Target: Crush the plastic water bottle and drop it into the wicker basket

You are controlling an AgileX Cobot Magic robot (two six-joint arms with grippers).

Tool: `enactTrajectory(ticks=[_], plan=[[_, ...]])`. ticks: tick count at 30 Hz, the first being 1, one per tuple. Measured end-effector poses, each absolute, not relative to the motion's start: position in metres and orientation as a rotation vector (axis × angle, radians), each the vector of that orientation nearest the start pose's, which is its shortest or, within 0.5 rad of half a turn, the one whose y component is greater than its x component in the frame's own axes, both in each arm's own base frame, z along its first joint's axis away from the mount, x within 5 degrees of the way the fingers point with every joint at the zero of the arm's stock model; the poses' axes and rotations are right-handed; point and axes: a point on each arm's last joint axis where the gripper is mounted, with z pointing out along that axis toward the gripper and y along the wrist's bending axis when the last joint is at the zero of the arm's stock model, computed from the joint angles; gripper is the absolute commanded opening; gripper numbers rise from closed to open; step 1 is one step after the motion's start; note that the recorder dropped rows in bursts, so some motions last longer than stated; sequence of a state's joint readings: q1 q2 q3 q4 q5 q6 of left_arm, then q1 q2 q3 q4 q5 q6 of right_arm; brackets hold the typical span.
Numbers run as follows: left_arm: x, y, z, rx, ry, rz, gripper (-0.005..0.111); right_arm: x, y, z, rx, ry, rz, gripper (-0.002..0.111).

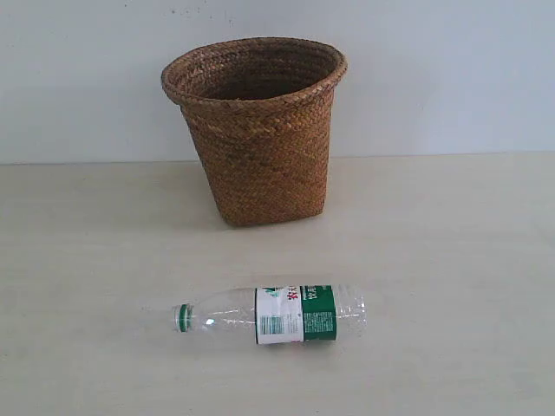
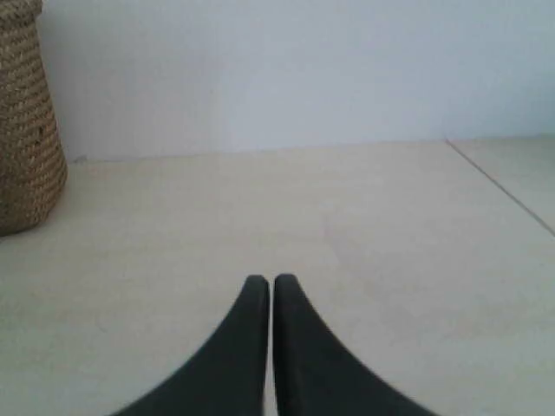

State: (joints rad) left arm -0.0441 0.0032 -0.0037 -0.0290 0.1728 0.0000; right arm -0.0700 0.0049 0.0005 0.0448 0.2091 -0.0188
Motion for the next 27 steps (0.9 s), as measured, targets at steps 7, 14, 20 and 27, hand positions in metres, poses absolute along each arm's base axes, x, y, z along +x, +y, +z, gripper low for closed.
enactTrajectory(ticks=[7, 14, 20, 27], plan=[[0.056, -0.003, 0.203, -0.018, 1.605, -0.092, 0.004, 0.057, -0.004, 0.209, 0.037, 1.529, -0.07, 0.0], [0.056, -0.002, 0.214, -0.06, 1.483, -0.137, 0.004, 0.053, -0.005, 0.233, 0.135, 1.259, 0.038, 0.0], [0.052, -0.002, 0.235, -0.16, 1.242, -0.284, 0.004, 0.05, -0.005, 0.246, 0.167, 1.218, 0.088, 0.0], [0.054, -0.001, 0.257, -0.173, 1.189, -0.31, 0.004, 0.053, -0.005, 0.291, 0.17, 1.208, 0.099, 0.0]])
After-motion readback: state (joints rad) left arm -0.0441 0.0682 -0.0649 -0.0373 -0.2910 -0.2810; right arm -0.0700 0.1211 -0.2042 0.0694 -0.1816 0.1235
